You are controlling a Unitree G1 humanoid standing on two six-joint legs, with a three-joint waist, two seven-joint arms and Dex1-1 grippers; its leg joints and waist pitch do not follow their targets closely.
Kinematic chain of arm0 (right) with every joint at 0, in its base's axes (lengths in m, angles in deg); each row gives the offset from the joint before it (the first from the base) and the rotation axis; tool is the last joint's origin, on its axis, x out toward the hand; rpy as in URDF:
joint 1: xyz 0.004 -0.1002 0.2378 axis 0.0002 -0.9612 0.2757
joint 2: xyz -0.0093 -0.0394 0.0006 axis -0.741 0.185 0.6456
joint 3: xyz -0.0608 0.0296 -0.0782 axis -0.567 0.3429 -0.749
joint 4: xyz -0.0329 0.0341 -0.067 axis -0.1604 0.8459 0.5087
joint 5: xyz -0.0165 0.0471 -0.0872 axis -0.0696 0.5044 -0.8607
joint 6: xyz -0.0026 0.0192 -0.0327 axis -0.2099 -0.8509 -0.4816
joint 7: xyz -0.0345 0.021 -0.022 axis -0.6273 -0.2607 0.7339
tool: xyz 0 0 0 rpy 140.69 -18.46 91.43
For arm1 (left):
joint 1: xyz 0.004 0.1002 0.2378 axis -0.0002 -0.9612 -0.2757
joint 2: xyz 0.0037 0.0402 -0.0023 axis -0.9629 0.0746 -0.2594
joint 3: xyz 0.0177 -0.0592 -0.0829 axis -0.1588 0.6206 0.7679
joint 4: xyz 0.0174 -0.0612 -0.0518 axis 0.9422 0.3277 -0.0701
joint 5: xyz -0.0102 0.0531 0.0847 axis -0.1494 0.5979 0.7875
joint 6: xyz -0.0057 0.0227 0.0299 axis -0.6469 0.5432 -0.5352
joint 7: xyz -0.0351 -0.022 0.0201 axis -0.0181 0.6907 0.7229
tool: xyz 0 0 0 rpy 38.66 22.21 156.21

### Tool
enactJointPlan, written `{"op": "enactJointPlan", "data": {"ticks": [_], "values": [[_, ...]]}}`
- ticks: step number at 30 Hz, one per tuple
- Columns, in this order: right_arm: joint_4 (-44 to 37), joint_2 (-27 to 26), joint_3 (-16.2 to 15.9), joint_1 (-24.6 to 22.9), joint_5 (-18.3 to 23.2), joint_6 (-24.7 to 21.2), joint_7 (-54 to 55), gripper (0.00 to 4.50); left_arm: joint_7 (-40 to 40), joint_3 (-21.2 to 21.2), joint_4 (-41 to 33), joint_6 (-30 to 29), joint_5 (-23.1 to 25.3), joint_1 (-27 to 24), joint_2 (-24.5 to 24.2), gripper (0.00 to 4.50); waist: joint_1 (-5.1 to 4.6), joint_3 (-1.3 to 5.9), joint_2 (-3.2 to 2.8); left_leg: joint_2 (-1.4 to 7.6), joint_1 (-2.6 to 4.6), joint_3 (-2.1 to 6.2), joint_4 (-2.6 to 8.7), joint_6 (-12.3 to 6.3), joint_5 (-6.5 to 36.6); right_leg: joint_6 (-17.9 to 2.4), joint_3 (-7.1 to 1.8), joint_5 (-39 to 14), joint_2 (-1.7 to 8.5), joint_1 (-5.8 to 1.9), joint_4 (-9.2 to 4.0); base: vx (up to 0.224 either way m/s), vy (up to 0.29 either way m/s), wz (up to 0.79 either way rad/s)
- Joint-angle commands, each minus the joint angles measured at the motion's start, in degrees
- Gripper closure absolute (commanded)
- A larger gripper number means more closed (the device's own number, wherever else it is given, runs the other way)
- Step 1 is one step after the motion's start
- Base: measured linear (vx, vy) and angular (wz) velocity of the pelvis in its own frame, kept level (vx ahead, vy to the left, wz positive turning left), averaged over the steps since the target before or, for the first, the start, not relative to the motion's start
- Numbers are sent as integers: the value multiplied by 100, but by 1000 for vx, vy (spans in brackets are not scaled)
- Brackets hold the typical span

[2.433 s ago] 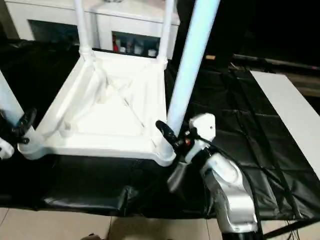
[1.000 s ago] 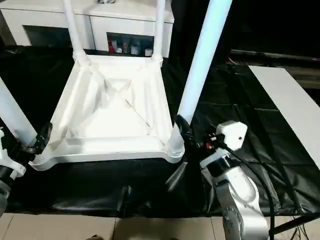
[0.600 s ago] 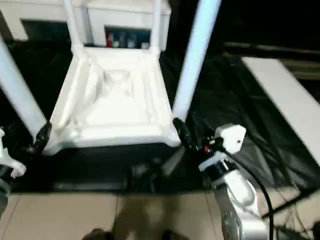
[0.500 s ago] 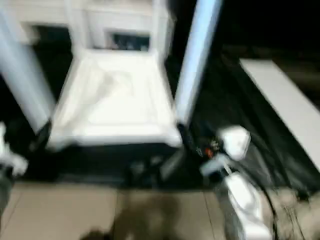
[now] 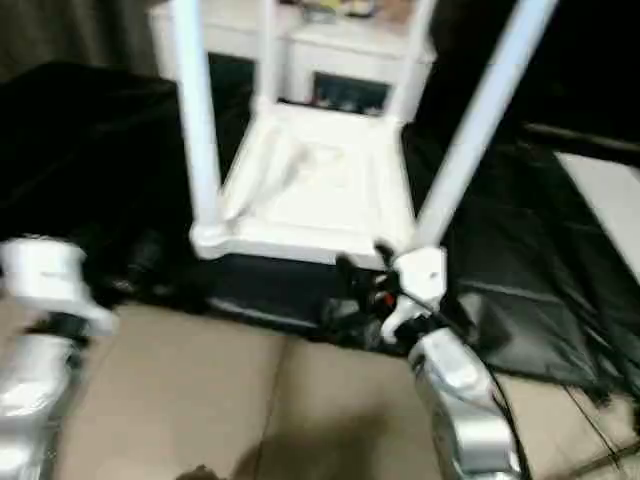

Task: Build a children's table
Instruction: Flip table

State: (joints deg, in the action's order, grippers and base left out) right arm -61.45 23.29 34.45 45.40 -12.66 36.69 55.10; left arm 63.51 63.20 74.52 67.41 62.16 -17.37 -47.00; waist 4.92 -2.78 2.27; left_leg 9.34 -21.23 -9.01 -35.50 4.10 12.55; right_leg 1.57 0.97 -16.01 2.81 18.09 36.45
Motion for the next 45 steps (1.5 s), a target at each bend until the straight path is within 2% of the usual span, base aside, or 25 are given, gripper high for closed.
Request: {"op": "enactJointPlan", "data": {"ticks": [1,3,8,11,12,14,15,16,17,19,20,21,22,23,24,25,26,27,29,30,32,33,36,41,45], "values": [[244,-34,89,206,-43,117,157,163,154,-79,173,-49,88,262,30,70,-115,228,-116,374,75,302,734,559,2014,-567,-165,-1072,482,47,-497,-25,77,-23],[318,-96,90,307,9,126,143,163,256,-48,262,-119,117,426,12,70,-215,273,-100,372,7,299,700,380,1542,-657,-126,-420,501,-12,-457,-8,57,-23],[388,-265,63,470,186,34,16,163,264,-26,398,-60,265,714,-75,70,-333,230,-189,328,150,236,670,110,3025,-733,-54,-2415,477,-96,-750,5,18,-16],[407,-271,-26,501,205,54,-86,163,277,28,418,-20,313,754,-124,70,-328,227,-212,310,268,166,722,-111,2927,-847,35,-2399,432,-236,-883,51,0,-7],[405,-262,-52,502,201,56,-108,163,273,55,396,-30,279,737,-123,70,-355,267,-272,408,638,75,711,48,2974,-954,-45,-2138,324,-21,-846,80,-3,-10],[405,-278,-71,499,222,61,-147,163,317,71,326,-42,308,675,-157,70,-389,210,-225,536,829,100,830,212,3282,-1118,33,-1482,193,94,-632,109,-9,-38],[391,-289,-80,498,230,43,-160,163,344,92,263,-48,293,619,-149,70,-380,260,-183,472,794,-25,829,25,2819,-1315,-18,-681,264,4,-565,124,-13,-47],[368,-278,-106,490,199,92,-176,163,412,141,200,8,299,548,-121,70,-290,284,-104,268,376,-32,763,-268,2313,-1273,-63,-336,366,-336,-644,117,-24,-36],[353,-274,-117,482,199,108,-196,163,434,177,160,62,267,507,-89,70,-126,362,-139,18,131,-148,509,-615,1358,-1156,-277,58,540,-634,-787,132,-25,-6],[276,-246,-167,437,209,138,-293,163,454,297,-90,172,112,271,37,70,-96,469,-102,-11,-186,-19,327,-914,177,-1194,-311,1015,490,-900,-672,148,-22,3],[258,-241,-174,424,213,120,-306,163,432,305,-170,195,74,189,63,70,-100,493,-150,10,-193,33,331,-1003,-342,-1120,-251,1822,391,-833,-524,170,-16,18],[229,-234,-189,400,228,109,-358,163,346,314,-344,320,-60,-2,128,70,-266,639,-283,230,563,339,123,-1614,-2751,-823,82,3767,-86,-136,151,170,-16,18],[212,-227,-204,387,240,109,-400,163,287,318,-453,434,-146,-121,168,70,-405,695,-250,426,854,623,7,-2121,-4246,-562,91,3560,-53,201,325,114,-34,5],[212,-227,-204,387,240,109,-400,163,287,318,-453,434,-146,-121,168,70,-530,622,-222,890,1137,1058,-87,-2739,-6455,-165,-179,1935,539,830,220,36,-49,-24],[206,-195,-255,384,230,136,-456,163,81,277,-637,728,-365,-278,207,39,-485,594,-180,768,1025,1070,-202,-2611,-6821,-94,-331,1951,701,855,133,36,-49,-24],[203,-179,-280,383,215,152,-474,163,-56,227,-742,874,-494,-356,215,33,-354,519,133,-23,198,619,-234,-1807,-5287,172,-464,3299,538,229,29,0,0,0],[201,-170,-294,383,206,162,-481,163,-144,192,-806,960,-573,-402,217,33,-253,524,133,-225,71,465,-184,-1538,-4207,211,-472,4006,344,11,20,0,0,0],[216,-165,-302,405,225,159,-495,163,-215,173,-931,1034,-644,-484,245,28,-146,535,114,-186,-144,312,12,-732,-2080,21,-474,6089,270,-278,118,0,0,0],[225,-165,-302,413,232,158,-497,163,-200,179,-951,1048,-622,-496,252,5,-203,456,31,5,-2,290,167,-213,-1229,-235,-341,5459,183,-150,48,-65,-14,10],[256,-168,-306,446,228,162,-528,163,-56,244,-918,1043,-459,-413,219,5,-249,359,-19,107,74,300,294,58,-583,-340,-264,4015,172,-57,-75,-69,-19,8],[272,-170,-314,469,221,159,-559,163,-21,338,-884,1016,-550,-301,246,5,-270,308,-49,209,164,324,402,229,391,-528,-216,2285,230,-12,-208,-104,-23,5],[271,-167,-323,474,224,155,-561,163,-31,372,-868,1013,-615,-266,256,5,-295,197,-66,276,223,279,526,326,1615,-828,-217,147,270,59,-369,-117,-27,7],[254,-140,-381,502,255,114,-584,163,167,516,-700,828,-517,-2,170,5,-246,132,-54,276,288,191,553,366,2283,-717,-288,-1750,331,193,-558,-136,-15,10],[174,-141,-388,500,283,50,-631,163,349,614,-552,412,-501,376,74,5,-231,203,-81,268,167,219,574,377,1764,-598,-276,-1429,348,170,-509,-97,3,0],[181,-155,-376,523,291,18,-638,163,601,718,-203,-70,-357,999,-39,5,-253,209,-80,242,116,213,581,422,2027,-614,-273,-1480,320,237,-518,-31,0,0]]}}
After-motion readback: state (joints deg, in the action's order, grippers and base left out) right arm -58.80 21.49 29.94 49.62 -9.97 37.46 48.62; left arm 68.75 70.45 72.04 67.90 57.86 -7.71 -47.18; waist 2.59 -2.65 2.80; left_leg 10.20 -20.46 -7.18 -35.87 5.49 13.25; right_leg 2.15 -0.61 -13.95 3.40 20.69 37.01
